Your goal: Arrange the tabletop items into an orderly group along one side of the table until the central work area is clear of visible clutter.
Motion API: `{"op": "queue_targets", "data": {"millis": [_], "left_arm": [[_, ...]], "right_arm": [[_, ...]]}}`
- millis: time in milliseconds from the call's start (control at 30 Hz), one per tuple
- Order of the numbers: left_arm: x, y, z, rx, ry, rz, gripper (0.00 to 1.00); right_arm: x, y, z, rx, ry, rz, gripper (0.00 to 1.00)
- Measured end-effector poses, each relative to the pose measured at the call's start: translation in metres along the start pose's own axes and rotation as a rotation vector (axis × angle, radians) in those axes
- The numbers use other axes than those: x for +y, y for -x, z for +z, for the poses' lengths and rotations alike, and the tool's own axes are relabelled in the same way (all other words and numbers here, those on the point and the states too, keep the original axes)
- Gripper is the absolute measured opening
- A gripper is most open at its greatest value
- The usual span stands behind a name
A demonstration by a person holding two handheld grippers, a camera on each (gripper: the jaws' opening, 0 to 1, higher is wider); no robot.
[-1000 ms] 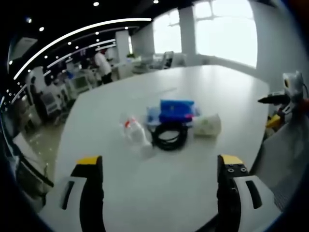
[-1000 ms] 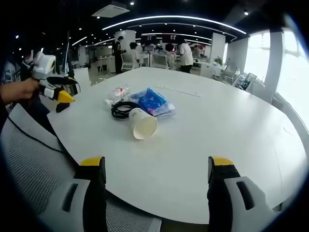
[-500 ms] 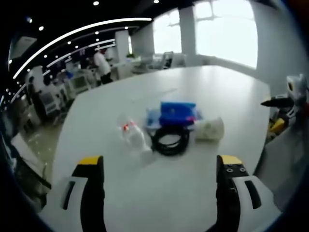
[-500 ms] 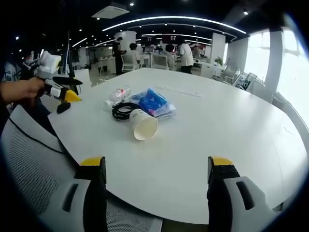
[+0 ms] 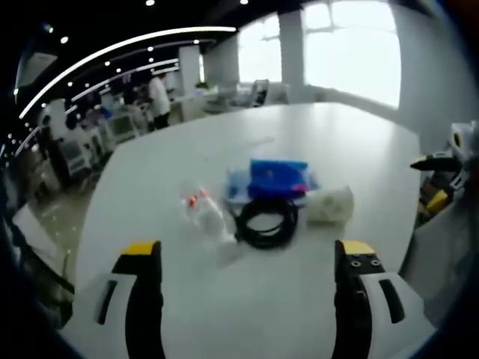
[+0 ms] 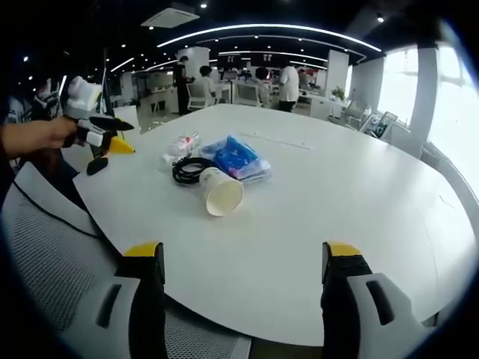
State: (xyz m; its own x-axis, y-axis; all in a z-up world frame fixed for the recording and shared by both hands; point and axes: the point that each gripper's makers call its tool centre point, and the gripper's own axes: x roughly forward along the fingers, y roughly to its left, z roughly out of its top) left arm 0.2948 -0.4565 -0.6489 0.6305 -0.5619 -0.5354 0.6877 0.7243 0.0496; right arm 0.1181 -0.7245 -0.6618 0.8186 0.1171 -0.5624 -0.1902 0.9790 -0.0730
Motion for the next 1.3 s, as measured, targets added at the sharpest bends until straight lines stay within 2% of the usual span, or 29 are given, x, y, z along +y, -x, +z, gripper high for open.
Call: {"op": "queue_targets", "data": {"millis": [833,1033,1300], "left_arm": [[0.014,-0.027,0.006,0.012,0.007,0.004,0.88],[0.018,-0.036,0.006,0.003,0.017,0.005,0.85],[0.021,-0.049,0.001,0.019,0.061,0.009,0.84]], "right_arm": [[-0.001,0.0,-0.003,0.013,-0.001,-0.005,0.85],[-0.001,0.0,-0.003,0.013,-0.002,-0.006,0.84],[-0.001,0.0,-0.003,0.018,-0.003,-0.005,0.84]]}}
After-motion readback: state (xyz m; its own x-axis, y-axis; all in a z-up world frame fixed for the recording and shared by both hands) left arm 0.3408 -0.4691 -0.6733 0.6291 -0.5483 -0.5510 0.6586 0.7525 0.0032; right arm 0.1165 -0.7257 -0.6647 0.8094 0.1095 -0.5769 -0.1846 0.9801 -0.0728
